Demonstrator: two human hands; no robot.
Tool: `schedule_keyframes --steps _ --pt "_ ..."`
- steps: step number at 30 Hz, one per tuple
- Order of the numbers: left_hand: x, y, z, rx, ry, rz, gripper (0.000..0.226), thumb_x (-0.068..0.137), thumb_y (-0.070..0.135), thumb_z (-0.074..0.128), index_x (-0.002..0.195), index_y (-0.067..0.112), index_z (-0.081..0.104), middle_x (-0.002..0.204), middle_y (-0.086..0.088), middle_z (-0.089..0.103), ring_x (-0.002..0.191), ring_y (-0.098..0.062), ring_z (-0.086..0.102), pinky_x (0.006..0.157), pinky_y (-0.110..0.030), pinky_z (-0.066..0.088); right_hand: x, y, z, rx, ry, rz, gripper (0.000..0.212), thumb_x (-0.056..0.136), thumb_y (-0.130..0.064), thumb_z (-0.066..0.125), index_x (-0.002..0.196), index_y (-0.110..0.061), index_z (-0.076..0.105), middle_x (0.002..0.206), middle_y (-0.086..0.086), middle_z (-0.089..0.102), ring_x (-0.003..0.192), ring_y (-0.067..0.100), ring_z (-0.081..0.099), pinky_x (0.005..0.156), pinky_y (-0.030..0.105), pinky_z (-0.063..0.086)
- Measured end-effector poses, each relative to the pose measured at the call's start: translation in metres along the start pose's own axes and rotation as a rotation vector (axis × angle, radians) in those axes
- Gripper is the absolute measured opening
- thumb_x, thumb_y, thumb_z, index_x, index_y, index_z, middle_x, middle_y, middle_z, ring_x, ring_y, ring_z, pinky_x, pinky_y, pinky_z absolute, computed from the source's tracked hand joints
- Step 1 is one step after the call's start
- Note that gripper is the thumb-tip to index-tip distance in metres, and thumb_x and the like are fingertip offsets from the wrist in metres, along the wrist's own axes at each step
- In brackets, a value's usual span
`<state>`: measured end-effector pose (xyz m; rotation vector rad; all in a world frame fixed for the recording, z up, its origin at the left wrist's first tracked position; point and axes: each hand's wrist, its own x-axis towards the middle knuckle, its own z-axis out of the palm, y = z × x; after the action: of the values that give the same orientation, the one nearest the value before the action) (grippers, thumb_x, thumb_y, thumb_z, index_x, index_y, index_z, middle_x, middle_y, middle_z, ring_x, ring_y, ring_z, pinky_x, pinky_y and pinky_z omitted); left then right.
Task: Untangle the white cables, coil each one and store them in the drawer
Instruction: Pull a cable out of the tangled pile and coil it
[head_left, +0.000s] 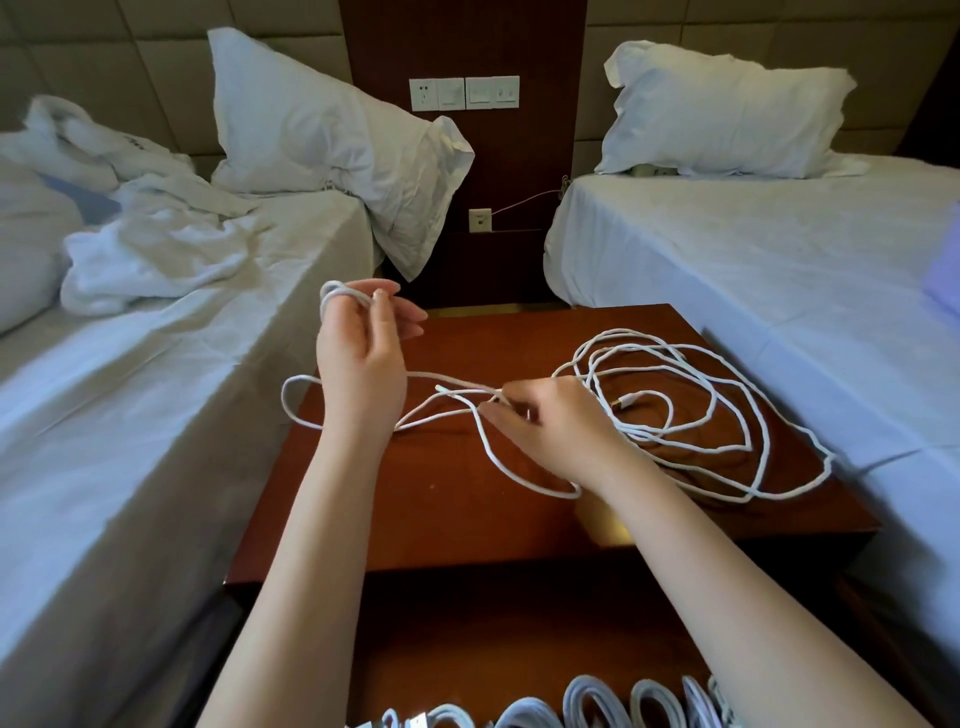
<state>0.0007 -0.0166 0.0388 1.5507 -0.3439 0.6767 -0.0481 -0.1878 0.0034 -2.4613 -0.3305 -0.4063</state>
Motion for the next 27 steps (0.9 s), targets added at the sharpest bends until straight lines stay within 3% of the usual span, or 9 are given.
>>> schedule_keyframes --steps 3,6,11,14,17,21,24,27 --pt "0.003 -0.007 -0.004 0.222 0.006 0.085 0.027 0.099 0.014 0.041 0.076 0.025 0.050 0.085 -0.007 0.066 0.068 -0.016 0.066 0.070 -0.029 0.053 0.001 0.003 -0.004 0.058 0.076 0.034 0.033 0.094 -0.040 0.058 0.068 -0.020 0.055 0.063 -0.005 0.046 0.062 0.006 0.043 0.057 0.027 0.034" --pt "-0.001 -0.014 -0.004 0.464 -0.099 0.116 0.028 0.099 0.012 0.046 0.073 0.008 0.056 0.074 0.003 0.062 0.063 -0.009 0.061 0.064 -0.023 0.048 0.004 0.002 -0.003 0.029 0.313 -0.131 0.032 0.091 -0.037 0.061 0.067 -0.016 0.060 0.064 -0.012 0.048 0.072 0.011 0.043 0.065 0.032 0.038" --pt "-0.005 -0.016 0.003 0.630 -0.372 -0.058 0.033 0.100 0.020 0.044 0.070 0.008 0.051 0.065 0.001 0.058 0.057 -0.009 0.055 0.055 -0.015 0.036 0.009 0.007 -0.012 0.023 0.526 -0.288 0.034 0.093 -0.034 0.050 0.079 -0.008 0.068 0.075 -0.001 0.062 0.081 0.010 0.048 0.068 0.033 0.045" --pt "-0.011 -0.003 0.008 0.422 -0.503 -0.167 0.041 0.101 0.018 0.042 0.061 0.009 0.047 0.061 0.000 0.050 0.051 -0.007 0.046 0.049 -0.010 0.033 0.010 0.013 -0.017 0.040 0.575 -0.293 0.035 0.096 -0.033 0.049 0.086 -0.007 0.070 0.078 -0.003 0.064 0.079 0.008 0.051 0.067 0.032 0.045" --pt "-0.016 0.011 0.011 0.213 -0.621 -0.268 0.045 0.103 0.028 0.037 0.068 0.007 0.055 0.045 0.006 0.043 0.041 -0.003 0.037 0.049 -0.014 0.035 0.010 0.016 -0.022 0.078 0.632 -0.282 0.030 0.097 -0.029 0.052 0.089 -0.007 0.070 0.081 -0.008 0.062 0.078 0.010 0.053 0.069 0.028 0.045" --pt "-0.021 0.021 0.011 0.011 -0.974 -0.386 0.046 0.104 0.033 0.033 0.075 0.005 0.056 0.045 0.003 0.039 0.044 -0.012 0.029 0.049 -0.020 0.033 0.008 0.015 -0.028 0.132 0.656 -0.248 0.027 0.097 -0.029 0.051 0.093 -0.009 0.069 0.081 -0.019 0.057 0.077 0.015 0.056 0.067 0.027 0.045" --pt "-0.022 0.027 0.010 -0.164 -1.169 -0.411 0.041 0.100 0.027 0.036 0.068 0.016 0.059 0.046 0.003 0.040 0.046 -0.015 0.029 0.052 -0.025 0.029 0.006 0.015 -0.029 0.212 0.599 -0.195 0.021 0.097 -0.034 0.049 0.094 -0.021 0.065 0.079 -0.025 0.055 0.078 0.018 0.058 0.070 0.023 0.045" --pt "-0.021 0.031 0.008 -0.327 -1.249 -0.436 0.041 0.097 0.025 0.035 0.067 0.018 0.061 0.046 0.003 0.041 0.044 -0.013 0.031 0.051 -0.021 0.032 0.004 0.015 -0.025 0.307 0.495 -0.143 0.016 0.100 -0.030 0.049 0.095 -0.025 0.063 0.074 -0.019 0.057 0.077 0.010 0.056 0.070 0.018 0.041"
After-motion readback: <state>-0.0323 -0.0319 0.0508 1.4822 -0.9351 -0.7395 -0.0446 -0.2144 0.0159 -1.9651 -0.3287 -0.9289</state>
